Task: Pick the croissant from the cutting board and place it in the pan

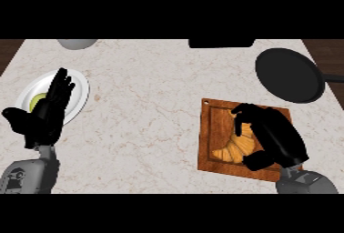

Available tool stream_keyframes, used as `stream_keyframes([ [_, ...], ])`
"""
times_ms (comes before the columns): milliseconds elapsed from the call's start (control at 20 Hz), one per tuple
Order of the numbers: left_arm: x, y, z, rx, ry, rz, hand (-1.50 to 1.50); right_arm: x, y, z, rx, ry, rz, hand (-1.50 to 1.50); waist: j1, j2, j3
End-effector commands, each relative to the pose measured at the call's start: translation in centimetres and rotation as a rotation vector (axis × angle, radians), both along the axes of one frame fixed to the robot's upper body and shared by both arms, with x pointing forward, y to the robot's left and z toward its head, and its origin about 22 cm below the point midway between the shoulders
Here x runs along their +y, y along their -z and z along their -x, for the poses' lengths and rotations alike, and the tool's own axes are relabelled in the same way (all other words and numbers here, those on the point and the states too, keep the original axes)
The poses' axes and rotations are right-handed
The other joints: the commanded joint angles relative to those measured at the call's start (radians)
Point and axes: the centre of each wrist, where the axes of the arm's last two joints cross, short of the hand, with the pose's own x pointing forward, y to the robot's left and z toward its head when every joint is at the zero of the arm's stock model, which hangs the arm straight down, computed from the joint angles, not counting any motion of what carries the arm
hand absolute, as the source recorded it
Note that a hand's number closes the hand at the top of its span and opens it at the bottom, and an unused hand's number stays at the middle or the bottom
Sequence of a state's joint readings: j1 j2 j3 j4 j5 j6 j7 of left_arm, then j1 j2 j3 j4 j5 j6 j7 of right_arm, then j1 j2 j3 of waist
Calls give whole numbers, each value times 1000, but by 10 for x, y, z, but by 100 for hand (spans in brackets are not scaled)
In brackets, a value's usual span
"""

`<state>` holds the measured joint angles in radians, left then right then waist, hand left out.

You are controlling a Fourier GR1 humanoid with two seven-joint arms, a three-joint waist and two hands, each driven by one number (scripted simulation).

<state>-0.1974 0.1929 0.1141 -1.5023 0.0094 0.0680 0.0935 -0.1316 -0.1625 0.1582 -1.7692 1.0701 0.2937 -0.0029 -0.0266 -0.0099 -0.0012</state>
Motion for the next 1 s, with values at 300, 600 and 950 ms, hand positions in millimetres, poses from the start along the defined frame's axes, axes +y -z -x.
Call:
stream_keyframes([
  [300, -14, -11, -10, -13, 38, 4, 0, -39, -62, -5, -158, 171, -322, 150, 24, 10, 2],
  [600, -9, 5, 0, -5, 43, -4, 0, -98, -76, -56, -154, 286, -490, 150, 35, 13, 2],
  [950, 0, -10, -6, -24, 45, -5, 0, -171, -55, -105, -211, 407, -401, 150, 60, 20, 3],
])
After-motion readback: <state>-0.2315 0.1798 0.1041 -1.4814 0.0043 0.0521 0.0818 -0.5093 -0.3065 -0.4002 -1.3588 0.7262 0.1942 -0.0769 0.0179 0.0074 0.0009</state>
